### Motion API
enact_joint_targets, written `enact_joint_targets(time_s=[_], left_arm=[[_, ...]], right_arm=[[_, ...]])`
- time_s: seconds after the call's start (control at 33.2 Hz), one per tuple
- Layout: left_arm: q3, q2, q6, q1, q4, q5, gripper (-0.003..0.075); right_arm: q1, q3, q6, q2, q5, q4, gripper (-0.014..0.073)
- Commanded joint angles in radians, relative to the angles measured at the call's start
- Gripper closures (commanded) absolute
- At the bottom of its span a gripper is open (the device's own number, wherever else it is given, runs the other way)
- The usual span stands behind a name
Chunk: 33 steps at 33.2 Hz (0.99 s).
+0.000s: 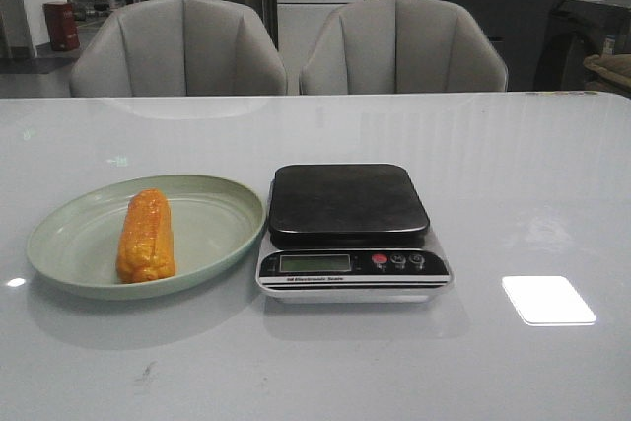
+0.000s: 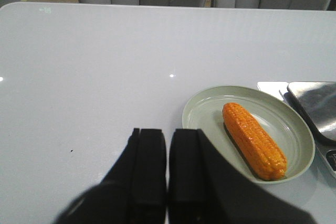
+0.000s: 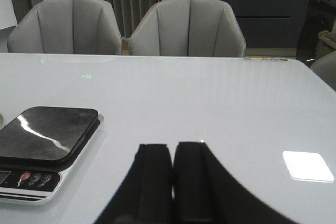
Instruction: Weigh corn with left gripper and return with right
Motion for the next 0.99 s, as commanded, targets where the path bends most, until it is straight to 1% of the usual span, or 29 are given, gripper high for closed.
enact_joint_targets(time_s=[0.0, 0.09, 0.15, 0.18, 0.27, 0.33, 0.42, 0.6, 0.69, 0.84, 0.96], left_arm=[[-0.028, 0.018, -0.003, -0.019, -0.007, -0.077, 0.0542], [-0.028, 0.018, -0.003, -0.043, 0.003, -0.075, 0.0426], [-0.028, 0.018, -0.003, -0.054, 0.007, -0.075, 0.0328], [-0.028, 0.019, -0.003, -0.056, 0.009, -0.075, 0.0292], [-0.028, 0.036, -0.003, -0.065, 0.009, -0.073, 0.0201], [-0.030, 0.060, -0.003, -0.075, 0.015, -0.073, 0.0162], [-0.036, 0.108, -0.003, -0.101, 0.019, -0.075, 0.0155], [-0.116, 0.276, -0.003, -0.154, -0.003, -0.079, 0.0155], [-0.172, 0.408, -0.003, -0.169, -0.064, -0.095, 0.0155], [-0.252, 0.621, -0.003, -0.198, -0.113, -0.104, 0.0155], [-0.311, 0.767, -0.003, -0.245, -0.168, -0.126, 0.0155]], right_arm=[[-0.007, 0.011, -0.006, -0.020, -0.082, -0.011, 0.0427], [-0.007, 0.011, -0.006, -0.020, -0.082, -0.011, 0.0427], [-0.007, 0.011, -0.006, -0.020, -0.082, -0.011, 0.0427], [-0.007, 0.011, -0.006, -0.020, -0.082, -0.011, 0.0427], [-0.007, 0.011, -0.006, -0.020, -0.082, -0.011, 0.0427], [-0.007, 0.011, -0.006, -0.020, -0.082, -0.011, 0.0427], [-0.007, 0.011, -0.006, -0.020, -0.082, -0.011, 0.0427], [-0.007, 0.011, -0.006, -0.020, -0.082, -0.011, 0.0427], [-0.007, 0.011, -0.006, -0.020, -0.082, -0.011, 0.0427], [-0.007, 0.011, -0.006, -0.020, -0.082, -0.011, 0.0427], [-0.007, 0.011, -0.006, -0.020, -0.082, -0.011, 0.0427]])
